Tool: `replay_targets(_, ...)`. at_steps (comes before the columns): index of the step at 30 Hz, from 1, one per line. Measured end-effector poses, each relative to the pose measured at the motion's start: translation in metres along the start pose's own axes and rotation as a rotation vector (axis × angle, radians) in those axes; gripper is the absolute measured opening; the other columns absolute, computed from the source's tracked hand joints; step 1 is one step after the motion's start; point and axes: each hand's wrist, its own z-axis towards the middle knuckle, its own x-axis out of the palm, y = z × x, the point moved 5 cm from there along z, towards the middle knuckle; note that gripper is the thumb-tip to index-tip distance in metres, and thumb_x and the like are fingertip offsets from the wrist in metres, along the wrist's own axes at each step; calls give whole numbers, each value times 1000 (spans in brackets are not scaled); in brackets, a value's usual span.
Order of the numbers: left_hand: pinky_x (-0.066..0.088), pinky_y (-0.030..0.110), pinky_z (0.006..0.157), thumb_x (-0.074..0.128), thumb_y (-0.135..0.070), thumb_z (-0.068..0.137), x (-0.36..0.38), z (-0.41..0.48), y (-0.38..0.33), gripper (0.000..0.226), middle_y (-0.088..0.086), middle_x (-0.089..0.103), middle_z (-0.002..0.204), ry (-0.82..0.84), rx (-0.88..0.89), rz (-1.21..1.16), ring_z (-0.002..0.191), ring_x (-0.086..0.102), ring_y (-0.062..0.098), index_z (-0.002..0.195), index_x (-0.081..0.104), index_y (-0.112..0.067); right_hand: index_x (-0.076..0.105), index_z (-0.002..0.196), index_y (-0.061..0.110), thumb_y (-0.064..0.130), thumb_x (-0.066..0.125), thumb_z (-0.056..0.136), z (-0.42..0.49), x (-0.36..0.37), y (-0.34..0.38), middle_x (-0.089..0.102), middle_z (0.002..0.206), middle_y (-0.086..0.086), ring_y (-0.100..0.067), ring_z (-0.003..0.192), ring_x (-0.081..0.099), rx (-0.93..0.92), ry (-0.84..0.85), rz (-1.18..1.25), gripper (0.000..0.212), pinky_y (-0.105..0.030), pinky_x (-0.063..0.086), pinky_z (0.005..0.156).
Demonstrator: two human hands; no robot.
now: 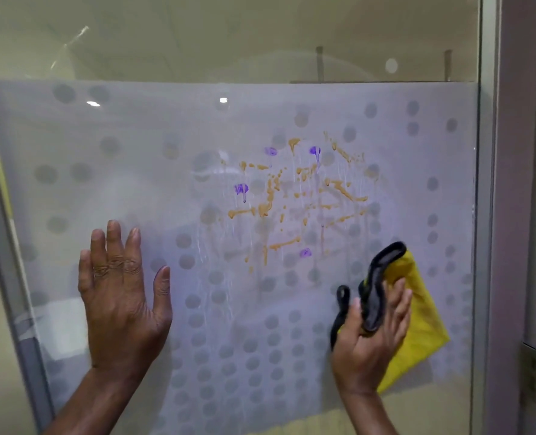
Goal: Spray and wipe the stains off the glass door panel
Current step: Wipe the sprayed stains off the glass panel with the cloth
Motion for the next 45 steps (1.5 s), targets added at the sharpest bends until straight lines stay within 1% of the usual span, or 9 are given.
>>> replay_targets(7, 16, 53, 129, 47, -30, 105, 1, 0, -1, 61, 23, 25, 166, -8, 5, 18, 156, 24, 40, 155, 34, 3, 42, 153, 8, 32, 47, 101, 83, 19, 14, 37, 162, -13, -32, 155, 26, 217, -191, 427, 57, -59, 27, 121)
replay_targets(11, 15, 52, 129, 46, -31, 105, 2, 0, -1, 62, 22, 24, 166, 0, 8, 26, 156, 22, 40, 156, 32, 3, 34, 152, 51, 42, 47, 104, 84, 33, 80, 40, 161, -14, -35, 152, 31, 4, -60, 563, 50, -61, 30, 120)
replay_targets(15, 13, 51, 130, 46, -30, 105, 0, 1, -1, 62, 21, 23, 167, 11, -5, 10, 157, 21, 39, 156, 32, 2, 44, 152, 6, 15, 53, 99, 47, 41, 153, 40, 160, -20, -36, 154, 27, -338, 165, 406, 54, -60, 26, 121)
replay_targets(17, 14, 51, 130, 46, -30, 104, 0, 1, -1, 62, 20, 24, 167, 11, -12, 3, 157, 22, 39, 156, 33, 2, 46, 148, -1, 18, 55, 98, 39, 42, 156, 36, 162, -20, -34, 156, 23, -419, 201, 280, 55, -58, 26, 122)
replay_targets(23, 14, 52, 129, 45, -31, 105, 1, 0, -1, 63, 20, 23, 167, 15, -10, 15, 157, 21, 38, 156, 31, 1, 37, 155, 4, 49, 62, 94, 51, 25, 94, 23, 167, -21, -36, 157, 17, -112, 34, -19, 80, -57, 22, 123)
replay_targets(29, 15, 57, 128, 41, -34, 105, 5, 1, 0, 66, 21, 19, 169, 70, -15, 72, 159, 13, 37, 160, 24, -2, 42, 153, 8, 31, 51, 101, 73, 33, 95, 31, 165, -18, -36, 156, 22, 42, -101, 137, 58, -57, 22, 123)
replay_targets(33, 16, 59, 127, 40, -35, 105, 6, 1, 0, 65, 21, 19, 169, 81, -24, 88, 159, 13, 36, 160, 25, -3, 36, 154, 8, 26, 50, 101, 77, 40, 143, 37, 162, -19, -40, 154, 24, -121, -50, 272, 57, -59, 24, 122)
replay_targets(37, 15, 59, 127, 35, -38, 106, 6, 0, 0, 66, 19, 16, 170, 98, -33, 87, 160, 11, 35, 161, 22, -4, 42, 151, 6, 15, 60, 95, 31, 51, 193, 35, 162, -21, -40, 156, 20, -417, 218, 297, 60, -60, 21, 123)
replay_targets(45, 18, 60, 126, 37, -37, 106, 5, -1, 0, 64, 20, 21, 169, 47, -21, 82, 158, 18, 37, 160, 26, -5, 49, 150, 14, 23, 70, 88, -69, 34, 143, 33, 164, -9, -27, 156, 25, -696, 440, 159, 66, -44, 24, 124)
